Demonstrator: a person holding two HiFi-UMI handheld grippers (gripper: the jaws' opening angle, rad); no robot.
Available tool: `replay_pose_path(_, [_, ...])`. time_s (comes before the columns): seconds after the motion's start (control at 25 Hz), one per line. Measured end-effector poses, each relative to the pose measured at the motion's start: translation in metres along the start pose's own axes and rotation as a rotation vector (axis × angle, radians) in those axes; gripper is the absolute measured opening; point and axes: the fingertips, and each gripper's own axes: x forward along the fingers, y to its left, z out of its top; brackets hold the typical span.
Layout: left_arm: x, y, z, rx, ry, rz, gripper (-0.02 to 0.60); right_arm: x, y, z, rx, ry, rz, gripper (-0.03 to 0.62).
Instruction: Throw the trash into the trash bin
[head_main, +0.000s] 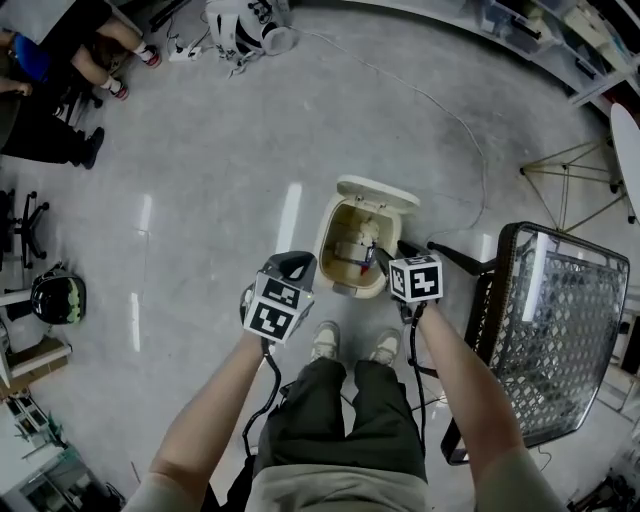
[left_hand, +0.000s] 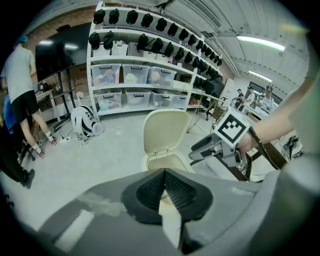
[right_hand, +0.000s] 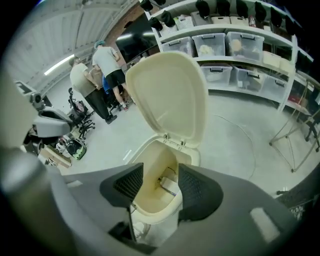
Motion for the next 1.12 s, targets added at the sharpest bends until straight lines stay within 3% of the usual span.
replay_pose_path(0.24, [-0.025, 0.003, 0.019, -0.025, -0.017, 0.031, 0.003, -0.049, 0.015, 0.02, -0.124, -0.051, -0.008, 0.202])
replay_pose_path(0.44, [-0.059, -0.007, 0.052, -0.036, -0.056, 0.053, 0.003, -0.114, 0.035, 0.048, -0.155, -0.145, 0.007, 0.199])
replay_pose_path(0.64, [-0.104, -0.023, 0.099, -0.026, -0.137, 0.081, 0.003, -0.196, 0.049, 0.085, -0.168, -0.26, 0.017, 0.198])
replay_pose_path(0.96, [-0.179, -0.048, 0.177, 0.064, -0.259, 0.127, 0.003, -0.325, 0.059, 0.143, -0.152, -0.455, 0.008, 0.152])
replay_pose_path(1.12, [-0.229, -0.069, 0.216, 0.078, -0.389, 0.163, 0.003, -0.391, 0.07, 0.159, -0.157, -0.535, 0.026, 0.135])
